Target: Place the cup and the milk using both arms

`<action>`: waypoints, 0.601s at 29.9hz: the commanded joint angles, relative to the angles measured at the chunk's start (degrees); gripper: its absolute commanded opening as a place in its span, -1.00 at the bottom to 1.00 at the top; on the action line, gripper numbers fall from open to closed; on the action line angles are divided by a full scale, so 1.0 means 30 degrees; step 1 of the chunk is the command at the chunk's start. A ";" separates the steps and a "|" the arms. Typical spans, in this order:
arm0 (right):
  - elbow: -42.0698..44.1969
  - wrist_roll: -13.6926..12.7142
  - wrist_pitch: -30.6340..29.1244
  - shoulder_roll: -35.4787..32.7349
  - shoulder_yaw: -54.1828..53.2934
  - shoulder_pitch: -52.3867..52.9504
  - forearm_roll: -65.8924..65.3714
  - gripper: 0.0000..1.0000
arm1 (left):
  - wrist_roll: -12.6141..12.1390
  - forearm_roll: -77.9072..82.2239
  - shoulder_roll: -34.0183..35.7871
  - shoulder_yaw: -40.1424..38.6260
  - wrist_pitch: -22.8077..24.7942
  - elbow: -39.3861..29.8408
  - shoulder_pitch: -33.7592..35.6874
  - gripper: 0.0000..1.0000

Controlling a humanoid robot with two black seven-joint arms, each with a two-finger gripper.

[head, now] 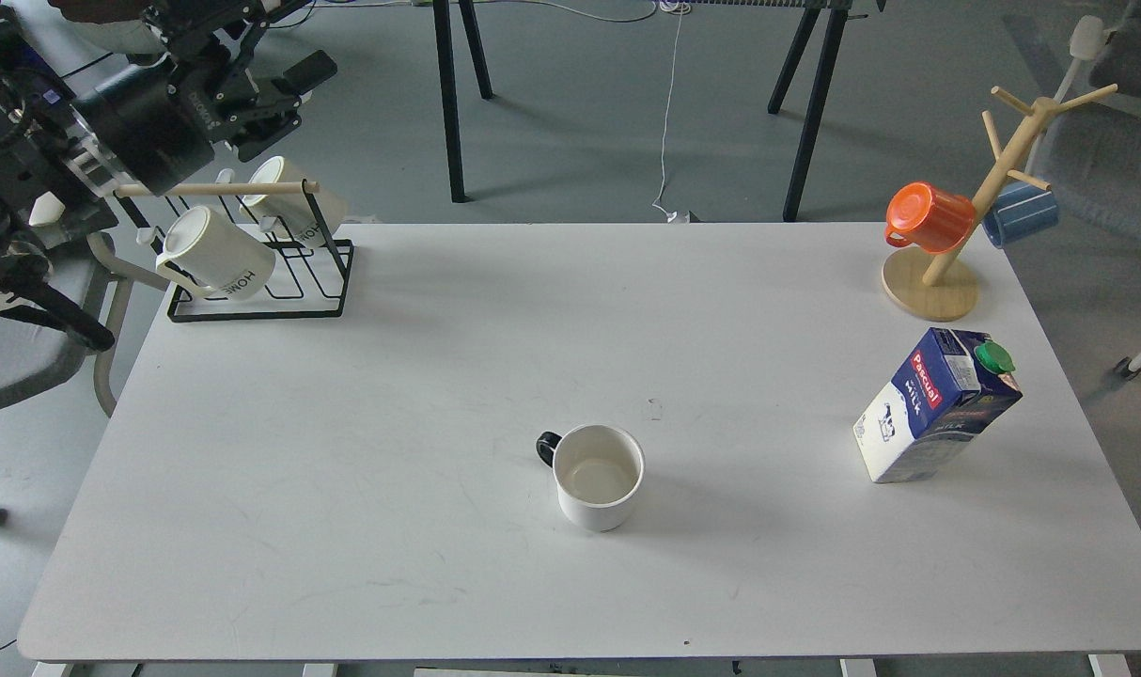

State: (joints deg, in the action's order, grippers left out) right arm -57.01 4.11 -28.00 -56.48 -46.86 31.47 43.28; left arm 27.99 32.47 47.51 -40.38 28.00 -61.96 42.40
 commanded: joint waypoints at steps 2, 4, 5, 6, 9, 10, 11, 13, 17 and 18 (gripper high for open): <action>-0.3664 -0.0258 0.0000 -0.1502 0.0181 -0.3422 0.5313 0.99 | 0.0002 -0.0979 0.0012 -0.3438 0.0000 0.0350 -0.2556 0.66; -0.4867 -0.0229 0.0000 -0.1767 0.0034 -0.5178 0.7011 0.99 | 0.0002 -0.1037 0.0071 -0.4289 0.0000 0.0350 -0.3464 0.66; -0.5191 -0.0258 0.0000 -0.1884 -0.0024 -0.5853 0.7832 0.99 | 0.0002 -0.1096 0.0071 -0.4583 0.0000 0.0379 -0.3846 0.66; -0.5571 -0.0229 0.0000 -0.2147 -0.0054 -0.6498 0.8652 0.99 | 0.0002 -0.1299 0.0100 -0.4963 0.0000 0.0380 -0.4313 0.66; -0.6014 -0.0229 0.0000 -0.3084 -0.0025 -0.7527 0.9509 0.99 | 0.0002 -0.2206 0.0130 -0.5872 0.0000 0.0409 -0.5690 0.67; -0.6073 -0.0229 0.0000 -0.3290 0.0004 -0.7849 0.9684 0.99 | 0.0002 -0.2412 0.0101 -0.6165 0.0000 0.0409 -0.6014 0.68; -0.6247 -0.0229 0.0000 -0.3524 0.0005 -0.8375 0.9715 0.99 | 0.0002 -0.2589 -0.0016 -0.6545 0.0000 0.0409 -0.6423 0.68; -0.6978 -0.0229 0.0000 -0.3847 0.0005 -0.9575 0.9774 0.99 | 0.0002 -0.2678 -0.0192 -0.7191 0.0000 0.0409 -0.7186 0.69; -0.8414 -0.0200 0.0000 -0.3878 0.0092 -1.2504 0.9774 0.99 | 0.0002 -0.2678 -0.0573 -0.7604 0.0000 0.0380 -0.7921 0.71; -0.8707 -0.0200 0.0000 -0.3849 0.0150 -1.3149 0.9716 0.99 | 0.0002 -0.2678 -0.0602 -0.7604 0.0000 0.0380 -0.7980 0.72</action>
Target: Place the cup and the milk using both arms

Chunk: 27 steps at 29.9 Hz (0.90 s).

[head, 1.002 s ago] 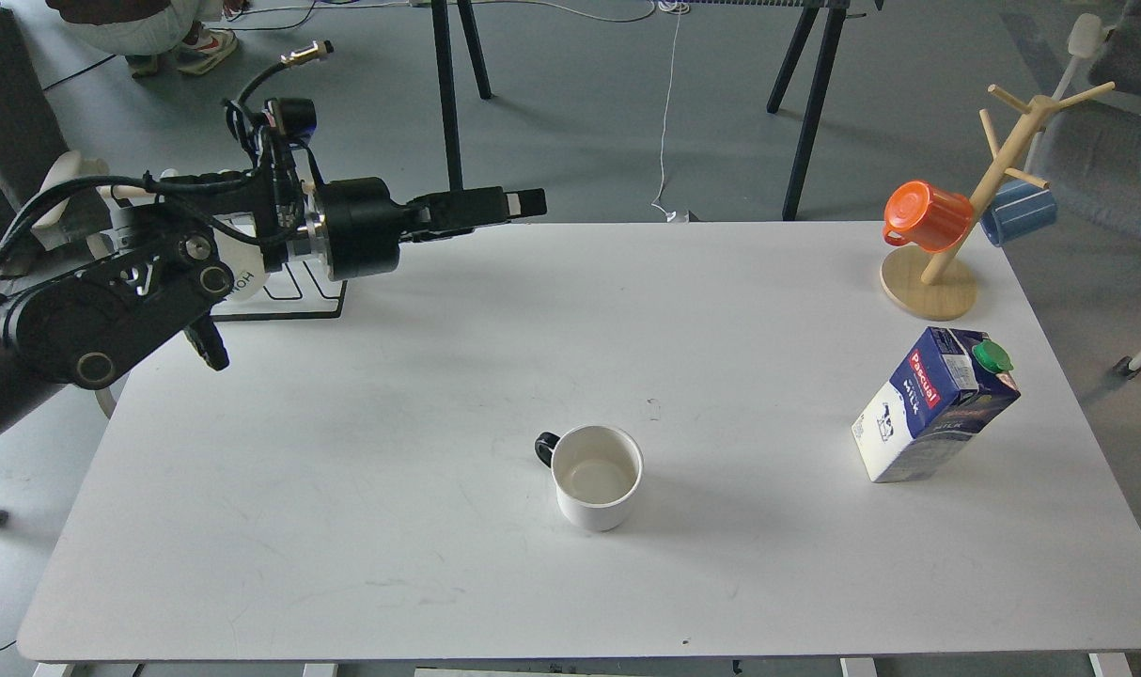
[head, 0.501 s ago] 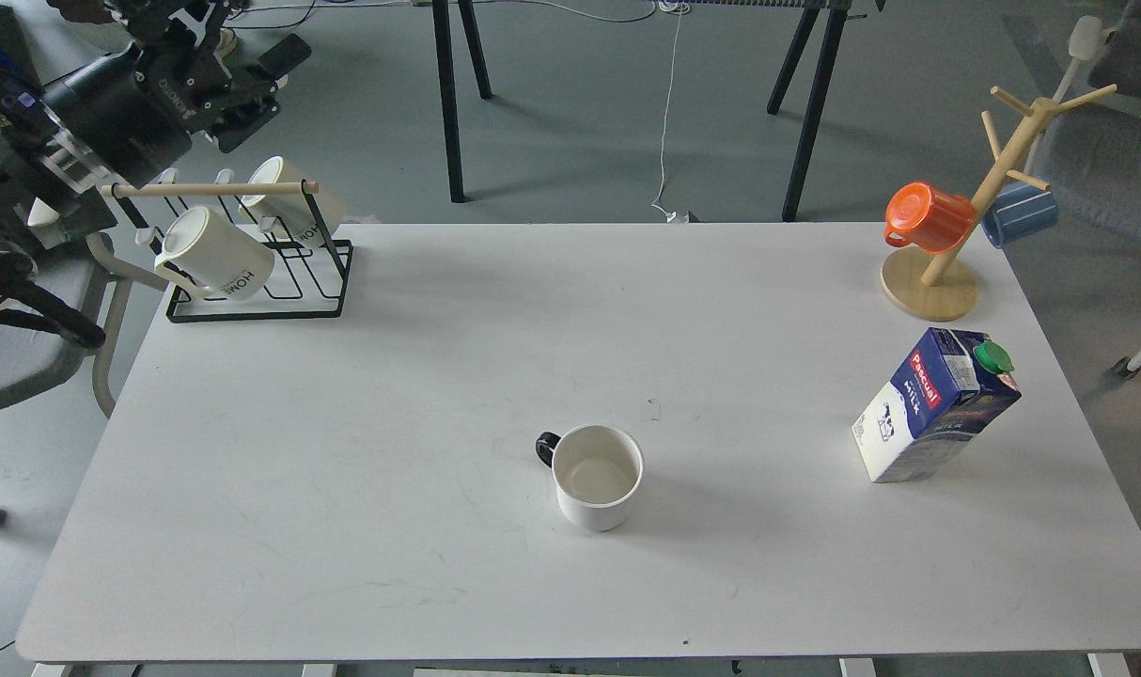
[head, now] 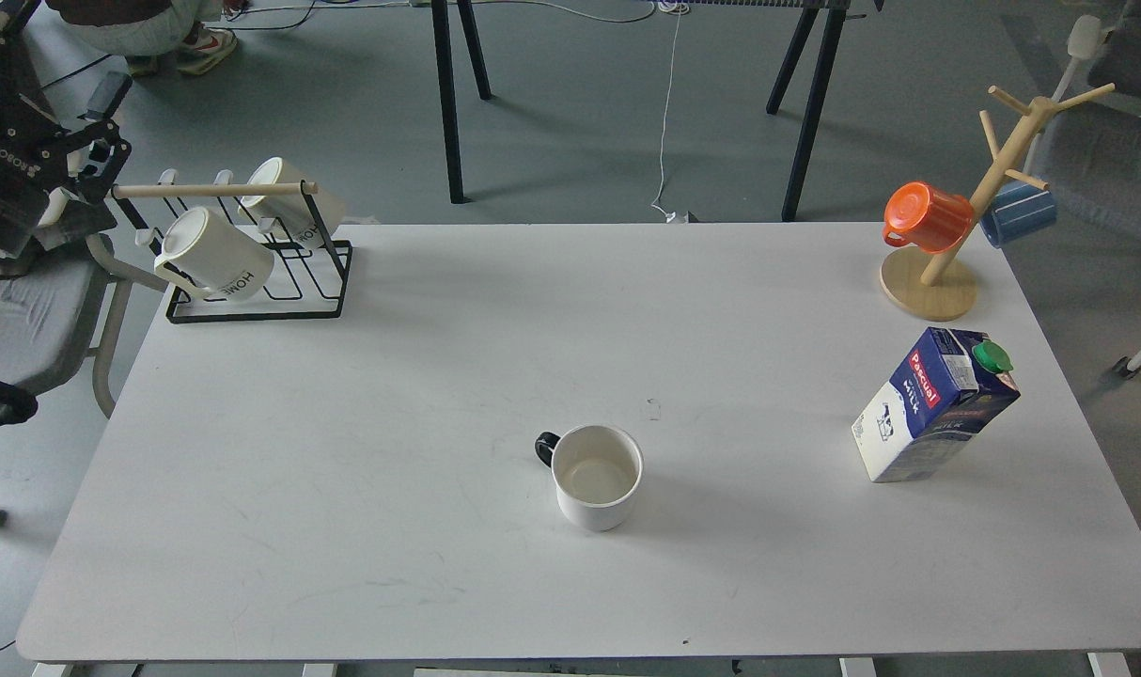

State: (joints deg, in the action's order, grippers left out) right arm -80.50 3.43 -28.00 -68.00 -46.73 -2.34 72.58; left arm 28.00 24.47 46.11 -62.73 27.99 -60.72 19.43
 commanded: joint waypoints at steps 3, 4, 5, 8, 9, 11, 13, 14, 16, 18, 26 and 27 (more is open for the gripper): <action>-0.1643 0.0059 0.0000 0.0283 0.0194 -0.3405 -0.0286 0.99 | 0.0001 -0.0011 -0.0164 -0.0155 0.0003 -0.0032 -0.0499 0.73; -0.1674 0.0059 0.0000 0.0429 0.0223 -0.3699 -0.0374 0.99 | 0.0001 -0.0011 -0.0222 -0.0155 0.0003 -0.0032 -0.0500 0.73; -0.1674 0.0059 0.0000 0.0721 0.0398 -0.3876 -0.0578 0.99 | 0.0001 -0.0011 -0.0252 -0.0155 0.0003 -0.0003 -0.0529 0.73; -0.1353 0.0147 0.0000 0.2124 0.0867 -0.3674 -0.2127 0.99 | 0.0001 0.0018 -0.0603 -0.0155 0.0003 -0.0032 -0.0529 0.73; -0.1294 0.0176 0.0000 0.2623 0.0868 -0.3615 -0.2539 0.99 | 0.0001 0.0018 -0.0691 -0.0155 0.0003 -0.0032 -0.0529 0.73; -0.1206 0.0177 0.0000 0.3823 0.0722 -0.3556 -0.3185 0.99 | 0.0001 0.0048 -0.0750 -0.0155 0.0003 -0.0032 -0.0529 0.73; -0.0885 0.0206 0.0000 0.4792 0.0692 -0.3381 -0.3596 0.99 | 0.0001 0.0048 -0.0750 -0.0155 0.0003 -0.0032 -0.0529 0.73; -0.0680 0.0206 0.0000 0.5231 0.0721 -0.3293 -0.3829 0.99 | 0.0001 0.0048 -0.0750 -0.0155 0.0003 -0.0032 -0.0529 0.73; -0.0386 0.0235 0.0000 0.5964 0.0751 -0.3117 -0.4182 0.99 | 0.0001 0.0048 -0.0750 -0.0155 0.0003 -0.0003 -0.0646 0.73; -0.0094 0.0235 0.0000 0.6754 0.0780 -0.2970 -0.4475 0.99 | 0.0001 0.0048 -0.0750 -0.0155 0.0003 -0.0003 -0.0851 0.74; 0.0318 0.0469 0.0000 0.8341 0.0604 -0.1858 -0.5179 0.99 | 0.0001 0.0048 -0.0809 -0.0155 0.0003 -0.0032 -0.1261 0.75; 0.0376 0.0469 0.0000 0.8370 0.0633 -0.1653 -0.5179 0.99 | 0.0001 0.0048 -0.0838 -0.0155 0.0003 -0.0003 -0.1262 0.75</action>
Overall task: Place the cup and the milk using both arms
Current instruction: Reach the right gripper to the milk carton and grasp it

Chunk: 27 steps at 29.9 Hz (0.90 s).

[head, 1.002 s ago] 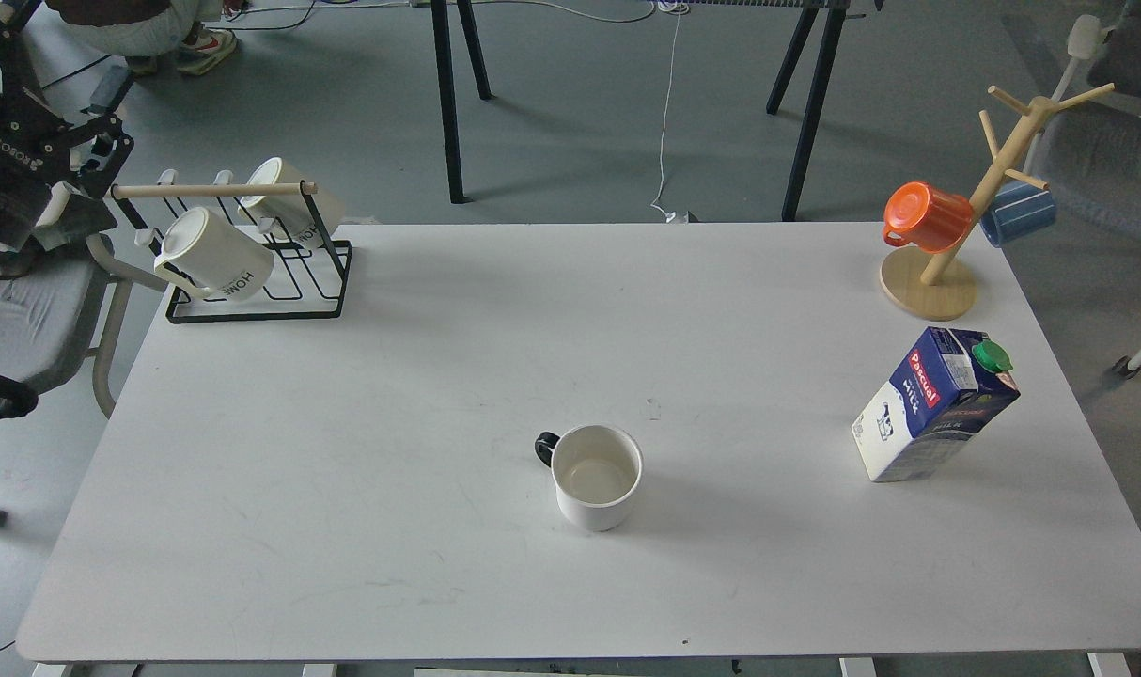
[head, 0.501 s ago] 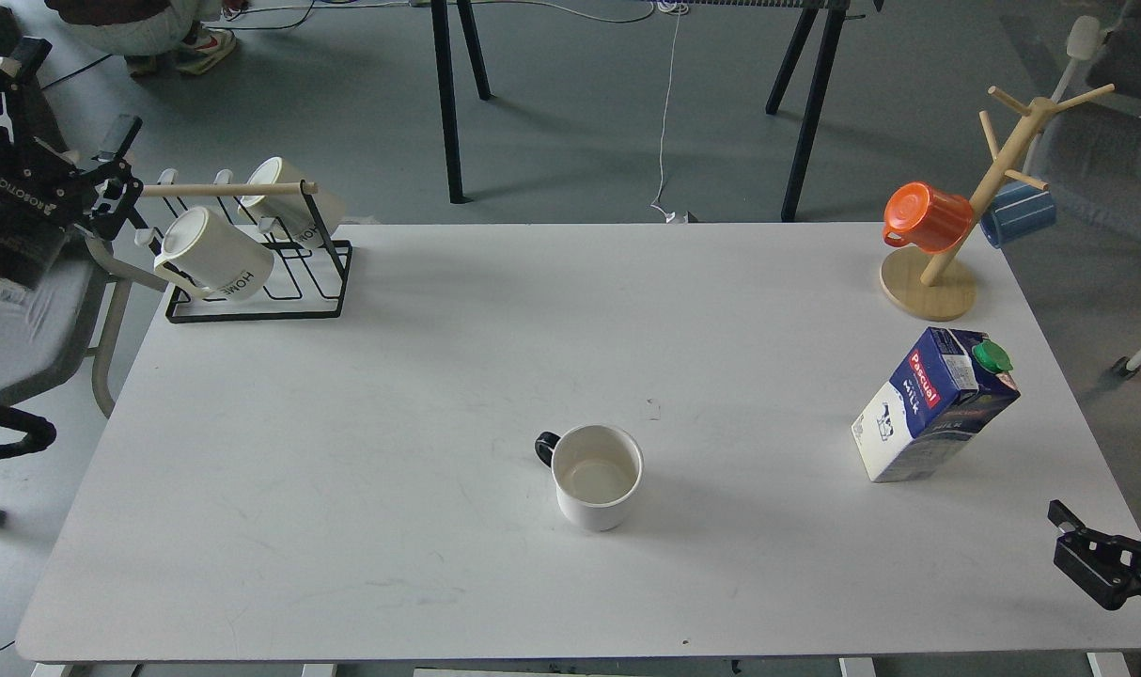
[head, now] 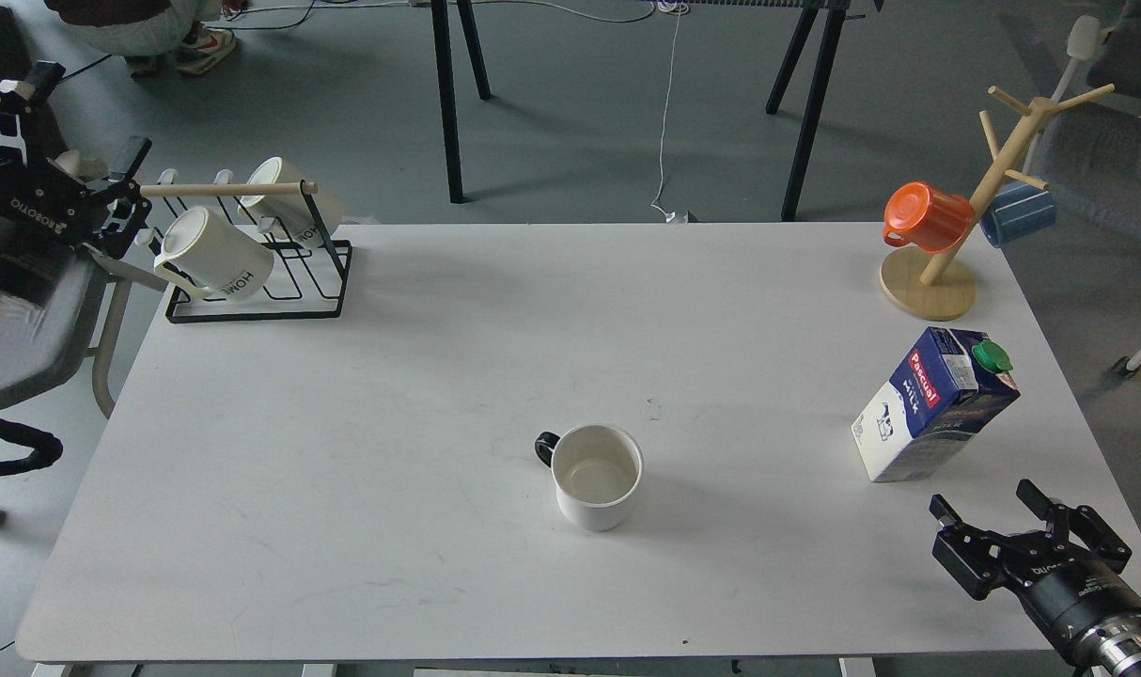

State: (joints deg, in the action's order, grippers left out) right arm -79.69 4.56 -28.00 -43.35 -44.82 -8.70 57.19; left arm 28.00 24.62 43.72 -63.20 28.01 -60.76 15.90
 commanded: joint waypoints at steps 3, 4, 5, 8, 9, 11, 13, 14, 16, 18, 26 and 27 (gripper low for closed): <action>0.0197 0.0092 0.0000 0.0154 0.0000 0.0879 -0.0048 0.99 | 0.0001 0.0027 -0.0219 0.0003 -0.0002 -0.0021 -0.0085 0.76; 0.0198 0.0092 0.0000 0.0154 0.0000 0.0938 -0.0077 0.99 | 0.0001 0.0027 -0.0248 0.0003 -0.0002 0.0008 -0.0085 0.76; 0.0285 0.0121 0.0000 0.0183 0.0000 0.1054 -0.0049 0.99 | 0.0001 0.0027 -0.0277 0.0003 -0.0002 0.0009 -0.0114 0.76; 0.0490 0.0121 0.0000 0.0417 0.0000 0.1202 -0.0078 0.99 | 0.0001 0.0056 -0.0277 0.0003 -0.0002 0.0009 -0.0231 0.76; 0.0520 0.0121 0.0000 0.0505 0.0000 0.1231 -0.0078 0.99 | 0.0001 0.0056 -0.0306 0.0003 -0.0002 0.0009 -0.0231 0.76; 0.0549 0.0121 0.0000 0.0535 -0.0029 0.1231 -0.0078 0.99 | 0.0001 0.0056 -0.0307 0.0003 -0.0002 0.0009 -0.0348 0.77; 0.0578 0.0121 0.0000 0.0564 -0.0030 0.1348 -0.0078 0.99 | 0.0001 0.0056 -0.0307 0.0032 -0.0002 0.0008 -0.0377 0.77; 0.0578 0.0150 0.0000 0.0651 -0.0001 0.1523 -0.0078 0.99 | 0.0001 0.0056 -0.0365 0.0033 -0.0002 0.0009 -0.0378 0.77; 0.0578 0.0267 0.0000 0.0885 0.0029 0.1699 -0.0107 0.99 | 0.0001 0.0056 -0.0482 0.0003 -0.0002 0.0008 -0.0407 0.77; 0.0578 0.0413 0.0000 0.1032 0.0000 0.1816 -0.0282 0.99 | 0.0001 0.0056 -0.0512 0.0032 -0.0002 0.0009 -0.0436 0.77; 0.0871 0.0736 0.0000 0.1736 -0.0030 0.2432 -0.1074 0.99 | 0.0001 0.0086 -0.0541 0.0004 -0.0002 0.0009 -0.0670 0.78; 0.0900 0.0736 0.0000 0.1736 -0.0030 0.2432 -0.1074 0.99 | 0.0001 0.0086 -0.0541 0.0032 -0.0002 0.0009 -0.0700 0.78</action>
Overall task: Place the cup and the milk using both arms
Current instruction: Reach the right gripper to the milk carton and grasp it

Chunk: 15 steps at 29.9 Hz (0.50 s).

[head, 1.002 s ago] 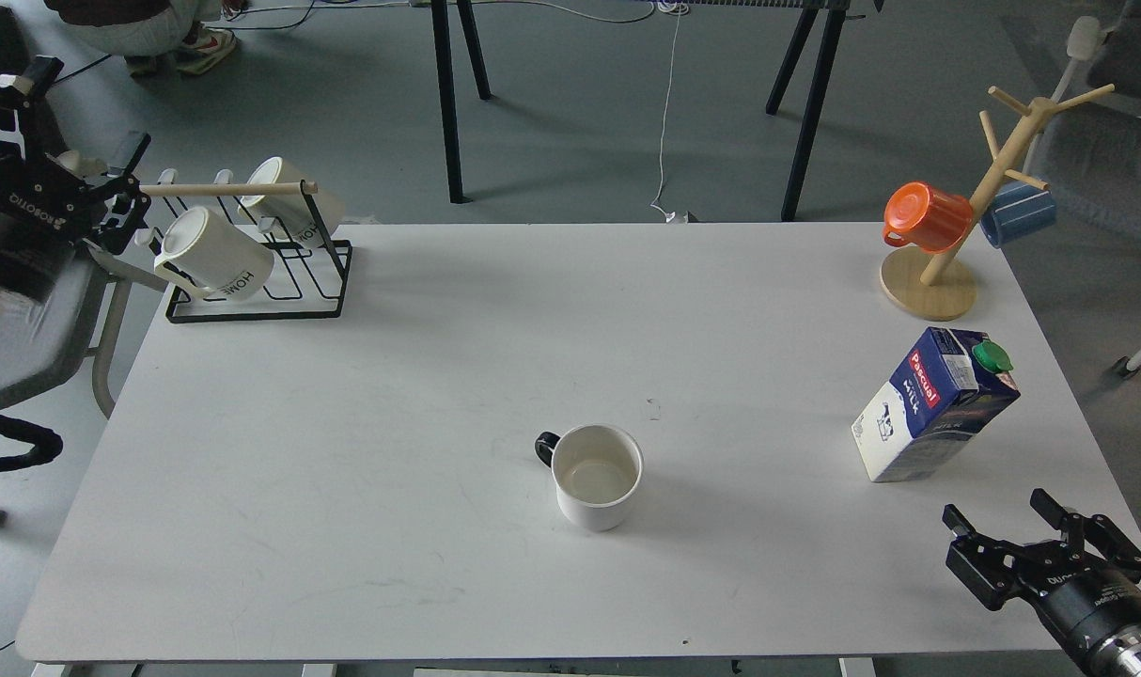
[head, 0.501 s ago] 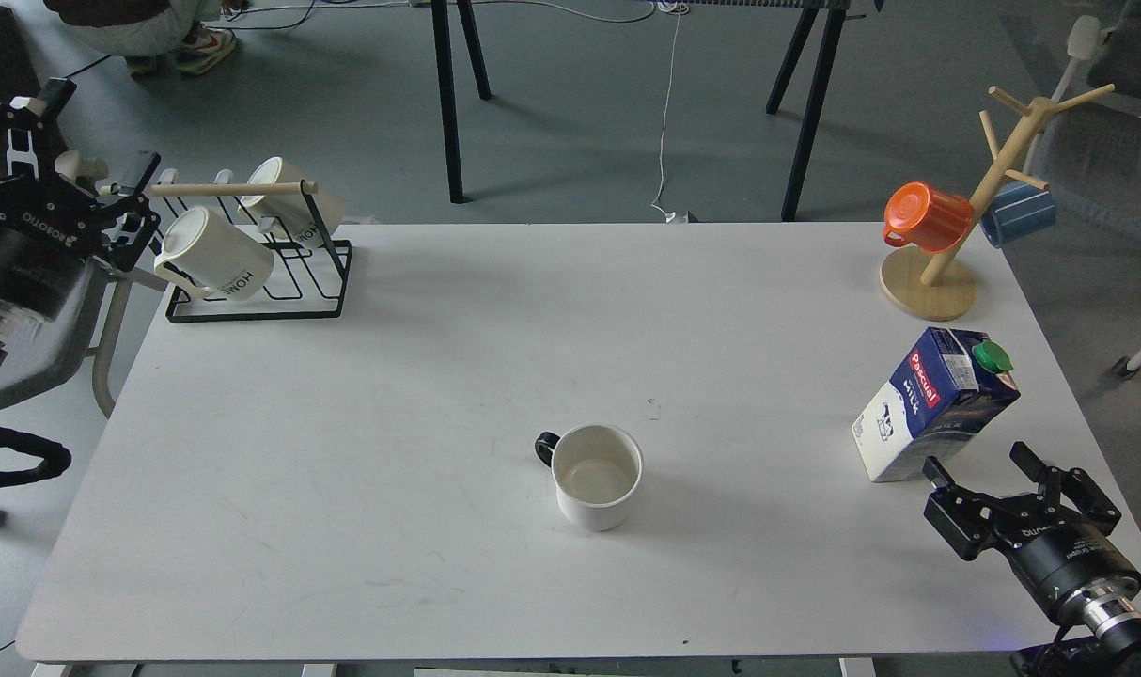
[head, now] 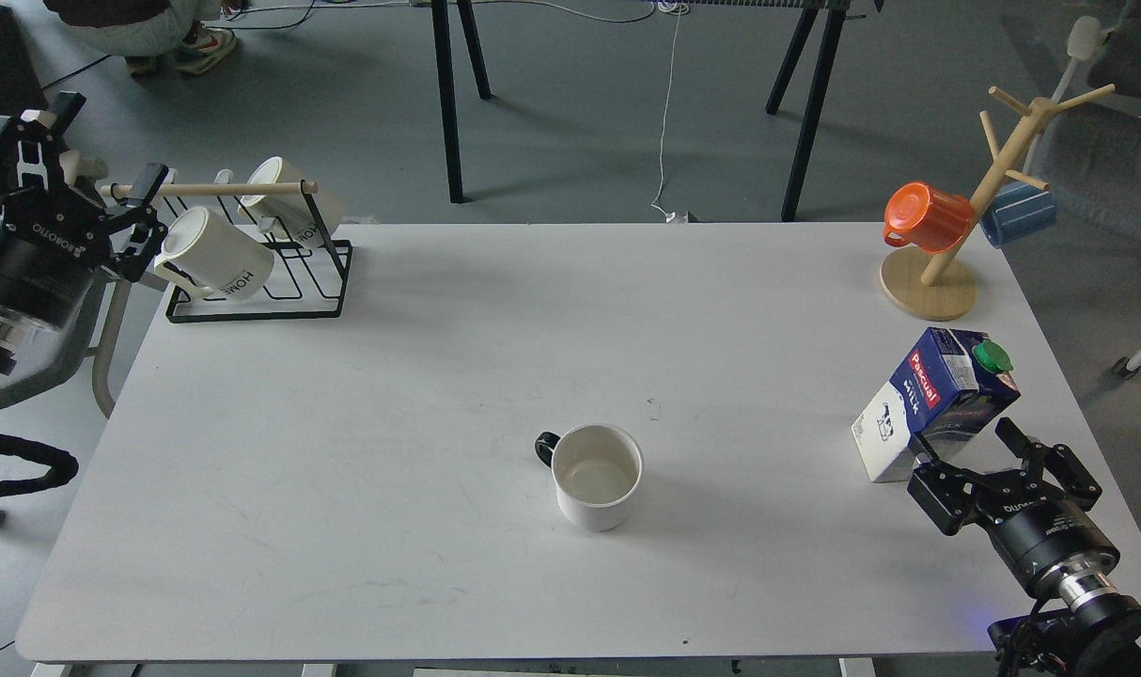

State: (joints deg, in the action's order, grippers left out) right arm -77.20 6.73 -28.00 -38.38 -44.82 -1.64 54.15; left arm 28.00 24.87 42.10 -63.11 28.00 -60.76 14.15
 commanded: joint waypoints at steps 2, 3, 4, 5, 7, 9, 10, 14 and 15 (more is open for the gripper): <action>0.0243 0.0043 0.0000 0.0107 -0.0029 0.0106 -0.0061 0.99 | 0.0000 0.0000 -0.0001 -0.0027 0.0000 0.0008 -0.0146 0.78; 0.0330 0.0014 0.0000 0.0136 -0.0029 0.0077 -0.0061 0.99 | 0.0000 0.0000 -0.0001 -0.0027 0.0000 0.0008 -0.0176 0.78; 0.0418 0.0014 0.0000 0.0224 -0.0029 0.0106 -0.0061 0.99 | 0.0000 0.0000 -0.0001 0.0002 0.0000 0.0008 -0.0234 0.78; 0.0448 0.0014 0.0000 0.0282 -0.0029 0.0106 -0.0061 0.99 | 0.0000 0.0000 -0.0001 0.0002 0.0000 0.0008 -0.0264 0.79; 0.0653 0.0014 0.0000 0.0342 -0.0088 0.0106 -0.0061 0.99 | 0.0000 0.0000 -0.0030 0.0002 0.0000 0.0008 -0.0293 0.79; 0.0741 0.0043 0.0000 0.0342 -0.0233 0.0135 -0.0032 0.99 | 0.0000 0.0000 -0.0030 -0.0027 0.0000 0.0008 -0.0293 0.79; 0.0771 0.0014 0.0000 0.0342 -0.0379 0.0135 -0.0032 0.99 | 0.0000 0.0000 -0.0030 0.0002 0.0000 0.0008 -0.0293 0.79; 0.1005 0.0014 0.0000 0.0575 -0.0761 0.0135 -0.0032 0.99 | 0.0000 0.0000 -0.0030 0.0002 0.0000 0.0008 -0.0293 0.79; 0.1005 0.0014 0.0000 0.0663 -0.0733 0.0251 -0.0032 0.99 | 0.0000 0.0000 -0.0030 0.0002 0.0000 0.0008 -0.0293 0.79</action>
State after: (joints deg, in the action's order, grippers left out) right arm -74.43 6.78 -28.00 -37.05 -46.72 -1.26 54.03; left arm 28.00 24.88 42.02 -63.15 28.00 -60.73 13.27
